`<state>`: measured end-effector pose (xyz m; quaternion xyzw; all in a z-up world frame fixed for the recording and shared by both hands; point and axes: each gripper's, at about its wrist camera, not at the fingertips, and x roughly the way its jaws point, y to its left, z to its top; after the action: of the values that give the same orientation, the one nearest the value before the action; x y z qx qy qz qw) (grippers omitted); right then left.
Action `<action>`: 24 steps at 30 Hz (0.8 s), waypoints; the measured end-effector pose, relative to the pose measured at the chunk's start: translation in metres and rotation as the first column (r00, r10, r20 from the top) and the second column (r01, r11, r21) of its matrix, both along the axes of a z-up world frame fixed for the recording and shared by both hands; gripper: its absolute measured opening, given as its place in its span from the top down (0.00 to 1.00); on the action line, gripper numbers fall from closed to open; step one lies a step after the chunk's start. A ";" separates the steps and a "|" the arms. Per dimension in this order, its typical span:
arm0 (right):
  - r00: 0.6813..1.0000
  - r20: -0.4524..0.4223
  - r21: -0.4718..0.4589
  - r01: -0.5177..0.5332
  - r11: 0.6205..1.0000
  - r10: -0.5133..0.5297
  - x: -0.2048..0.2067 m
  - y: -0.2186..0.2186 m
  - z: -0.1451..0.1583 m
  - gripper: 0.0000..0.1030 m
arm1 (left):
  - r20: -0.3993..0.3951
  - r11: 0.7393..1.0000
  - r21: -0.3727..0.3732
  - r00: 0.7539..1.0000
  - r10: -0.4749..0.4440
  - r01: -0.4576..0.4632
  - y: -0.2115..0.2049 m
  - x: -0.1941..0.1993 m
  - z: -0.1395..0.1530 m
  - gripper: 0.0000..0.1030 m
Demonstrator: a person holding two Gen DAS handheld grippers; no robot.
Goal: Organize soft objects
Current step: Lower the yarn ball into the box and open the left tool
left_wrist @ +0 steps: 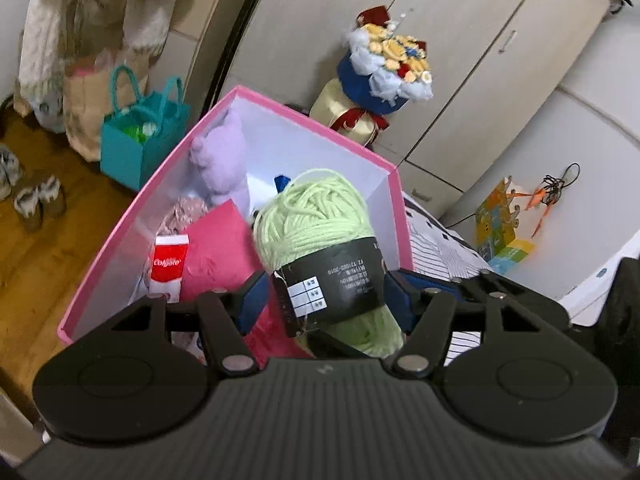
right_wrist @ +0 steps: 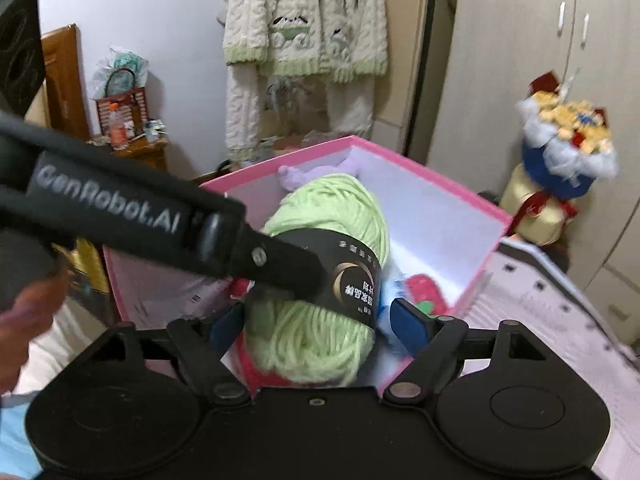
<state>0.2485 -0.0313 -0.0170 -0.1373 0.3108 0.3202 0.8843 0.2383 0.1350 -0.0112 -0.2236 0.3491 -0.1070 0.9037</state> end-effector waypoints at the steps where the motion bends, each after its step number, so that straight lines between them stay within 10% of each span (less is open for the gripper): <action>1: 1.000 -0.003 0.020 -0.005 1.000 0.005 -0.003 -0.004 0.002 0.19 | 0.003 1.000 -0.008 1.000 -0.012 0.012 0.000 -0.001 0.000 0.38; 24: 0.996 -0.076 0.286 0.072 0.956 -0.053 -0.043 -0.066 0.005 0.19 | 0.041 0.995 0.069 0.997 0.067 -0.069 -0.007 -0.042 0.006 0.41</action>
<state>0.2052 -0.0974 -0.0116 0.0139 0.2947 0.3383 0.8936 0.1962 0.1284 -0.0050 -0.2012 0.3275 -0.0680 0.9207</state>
